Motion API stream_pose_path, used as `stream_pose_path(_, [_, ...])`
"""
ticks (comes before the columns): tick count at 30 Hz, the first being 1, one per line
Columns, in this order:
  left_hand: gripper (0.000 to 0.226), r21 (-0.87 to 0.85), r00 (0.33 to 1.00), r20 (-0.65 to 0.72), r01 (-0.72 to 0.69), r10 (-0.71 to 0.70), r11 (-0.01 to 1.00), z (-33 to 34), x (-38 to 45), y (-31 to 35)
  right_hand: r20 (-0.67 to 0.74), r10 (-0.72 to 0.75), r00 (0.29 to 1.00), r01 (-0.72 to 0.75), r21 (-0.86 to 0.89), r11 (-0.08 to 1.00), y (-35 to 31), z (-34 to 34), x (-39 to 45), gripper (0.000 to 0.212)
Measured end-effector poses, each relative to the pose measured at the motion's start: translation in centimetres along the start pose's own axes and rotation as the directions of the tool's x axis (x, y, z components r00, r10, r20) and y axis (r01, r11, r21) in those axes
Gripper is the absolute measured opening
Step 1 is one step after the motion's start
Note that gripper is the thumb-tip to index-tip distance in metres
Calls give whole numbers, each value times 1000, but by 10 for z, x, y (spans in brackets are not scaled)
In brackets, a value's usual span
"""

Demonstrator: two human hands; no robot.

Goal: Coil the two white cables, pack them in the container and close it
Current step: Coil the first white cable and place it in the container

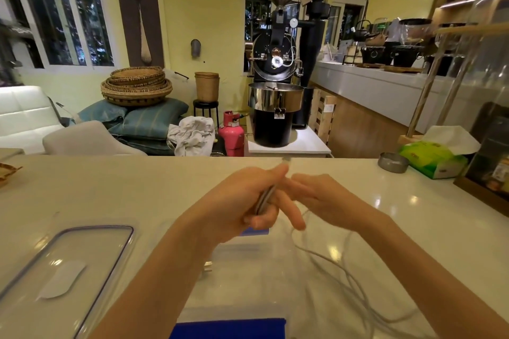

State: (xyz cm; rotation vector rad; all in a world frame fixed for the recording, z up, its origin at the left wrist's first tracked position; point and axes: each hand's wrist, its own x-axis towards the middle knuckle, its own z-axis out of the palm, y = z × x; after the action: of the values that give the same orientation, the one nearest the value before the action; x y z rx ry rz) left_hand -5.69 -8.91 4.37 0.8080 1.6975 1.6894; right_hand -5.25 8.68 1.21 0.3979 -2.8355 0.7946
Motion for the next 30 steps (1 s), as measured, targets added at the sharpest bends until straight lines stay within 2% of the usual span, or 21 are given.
stream_pose_path(3, [54, 162, 988, -140, 84, -61, 983, 10, 11, -11, -200, -21, 980, 32, 53, 998, -10, -12, 4, 22])
stream_pose_path(5, [54, 185, 948, -319, 52, 10, 981, 16, 19, -19, -279, -17, 960, 55, 132, 990, -20, -14, 3, 20])
stream_pose_path(7, [51, 241, 888, -432, -51, 155, 969, 21, 24, -26, -294, 2, 956, 56, 188, 981, -29, -10, 0, 21])
stream_pose_path(9, [49, 257, 846, -478, -122, 236, 959, 23, 27, -30, -295, 9, 956, 62, 230, 971, -39, -4, -5, 20])
stream_pose_path(11, [52, 195, 820, -530, -131, 216, 972, 20, 27, -31, -286, -11, 958, 89, 262, 961, -49, 3, -11, 22])
stream_pose_path(13, [58, 142, 814, -553, -115, 175, 983, 12, 29, -31, -257, -69, 964, 118, 182, 976, -55, 9, -15, 25])
stream_pose_path(15, [54, 15, 848, -513, -149, 135, 989, 5, 29, -30, -201, -101, 974, 115, 60, 992, -55, 15, -19, 23])
stream_pose_path(18, [52, -240, 886, -453, -231, 102, 943, -4, 24, -23, -119, -133, 984, 142, 67, 988, -56, 22, -25, 20])
stream_pose_path(22, [50, -430, 903, -404, -329, 147, 841, -13, 16, -11, 67, -104, 992, 101, 47, 994, -55, 27, -30, 17])
stream_pose_path(24, [51, -539, 928, -337, -328, 159, 776, -13, 11, -4, 119, -96, 988, 95, 16, 995, -51, 25, -29, 19])
stream_pose_path(26, [54, -635, 960, -215, -279, 182, 720, -12, 5, 3, 147, -82, 986, 89, -39, 995, -45, 23, -29, 20])
stream_pose_path(28, [52, -625, 973, -74, -217, 220, 750, -10, -1, 7, 120, -60, 991, 69, -73, 995, -36, 19, -25, 23])
stream_pose_path(30, [53, -499, 972, 63, -167, 228, 850, -8, -8, 8, 62, -46, 997, 51, -75, 996, -27, 12, -20, 45])
